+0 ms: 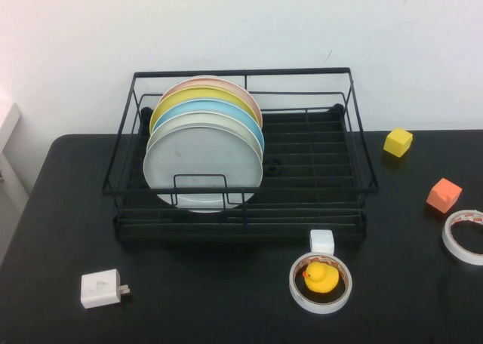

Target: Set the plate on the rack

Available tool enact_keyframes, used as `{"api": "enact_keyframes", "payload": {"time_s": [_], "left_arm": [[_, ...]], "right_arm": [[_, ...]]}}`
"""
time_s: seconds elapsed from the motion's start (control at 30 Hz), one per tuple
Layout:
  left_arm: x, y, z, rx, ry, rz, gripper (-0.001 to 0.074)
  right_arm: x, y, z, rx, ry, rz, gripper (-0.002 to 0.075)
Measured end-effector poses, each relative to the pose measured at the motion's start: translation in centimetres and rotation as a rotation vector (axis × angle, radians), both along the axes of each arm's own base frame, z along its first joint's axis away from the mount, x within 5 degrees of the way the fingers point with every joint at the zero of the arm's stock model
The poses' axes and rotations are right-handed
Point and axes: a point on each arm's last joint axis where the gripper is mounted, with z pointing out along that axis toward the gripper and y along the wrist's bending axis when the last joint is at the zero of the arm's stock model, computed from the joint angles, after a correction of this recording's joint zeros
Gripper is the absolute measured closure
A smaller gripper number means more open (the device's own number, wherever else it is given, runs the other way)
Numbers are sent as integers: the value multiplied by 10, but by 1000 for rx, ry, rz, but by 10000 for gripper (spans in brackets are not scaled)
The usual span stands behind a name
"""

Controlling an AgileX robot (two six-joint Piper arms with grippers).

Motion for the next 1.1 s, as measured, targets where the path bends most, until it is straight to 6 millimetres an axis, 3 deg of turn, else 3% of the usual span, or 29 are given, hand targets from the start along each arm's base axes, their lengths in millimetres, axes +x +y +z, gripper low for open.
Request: {"api": "enact_keyframes", "payload": {"time_s": [0.2,0.6,1.1], "left_arm": [[0,0,0,0,0,0,736],[0,0,0,-1,1,0,736],[0,0,0,-1,1,0,736]], "right_arm": [[8,-6,-43,10,79,-132,728],[12,-9,-43,34,12,-184,728],[12,-19,-43,276,33,-382,728]]}}
